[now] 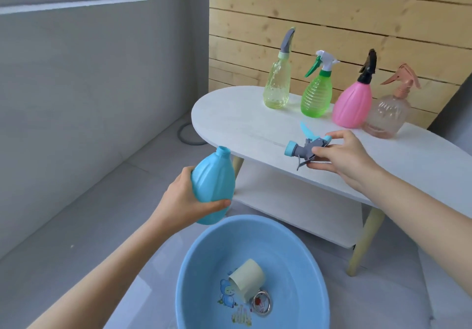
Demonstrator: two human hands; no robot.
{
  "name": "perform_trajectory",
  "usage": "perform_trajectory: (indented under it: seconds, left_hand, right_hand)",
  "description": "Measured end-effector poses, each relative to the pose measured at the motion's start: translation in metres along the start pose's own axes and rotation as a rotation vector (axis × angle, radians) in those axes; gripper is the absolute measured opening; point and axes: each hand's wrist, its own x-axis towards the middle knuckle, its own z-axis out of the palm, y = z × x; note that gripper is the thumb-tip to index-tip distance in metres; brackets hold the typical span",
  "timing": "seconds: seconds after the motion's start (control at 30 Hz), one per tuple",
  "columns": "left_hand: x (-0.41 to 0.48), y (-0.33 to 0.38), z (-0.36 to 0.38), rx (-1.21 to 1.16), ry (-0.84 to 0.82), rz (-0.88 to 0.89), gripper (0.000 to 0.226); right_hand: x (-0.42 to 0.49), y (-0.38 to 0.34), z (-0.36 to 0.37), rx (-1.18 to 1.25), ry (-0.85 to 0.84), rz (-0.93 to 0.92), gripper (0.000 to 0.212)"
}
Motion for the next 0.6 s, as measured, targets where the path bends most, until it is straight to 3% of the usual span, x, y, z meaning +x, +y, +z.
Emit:
perform_trajectory:
  seconds: [0.23, 0.43, 0.6]
  left_hand:
    - [0.019, -0.037, 0.019, 0.002, -0.075, -0.045, 0.085]
    - [0.029, -0.058, 0.031, 0.025, -0.113, -0.081, 0.084]
    - [0.031, -0.061, 0.032, 0.024, -0.141, -0.085, 0.081]
  right_hand:
    - [0.057, 0.030, 0.043, 0.089, 0.020, 0.109, 0.034]
    - [0.089, 0.046, 0.062, 0.035, 0.112, 0.032, 0.035]
    - [0.097, 0.048, 0.066, -0.055, 0.130, -0.019, 0.061]
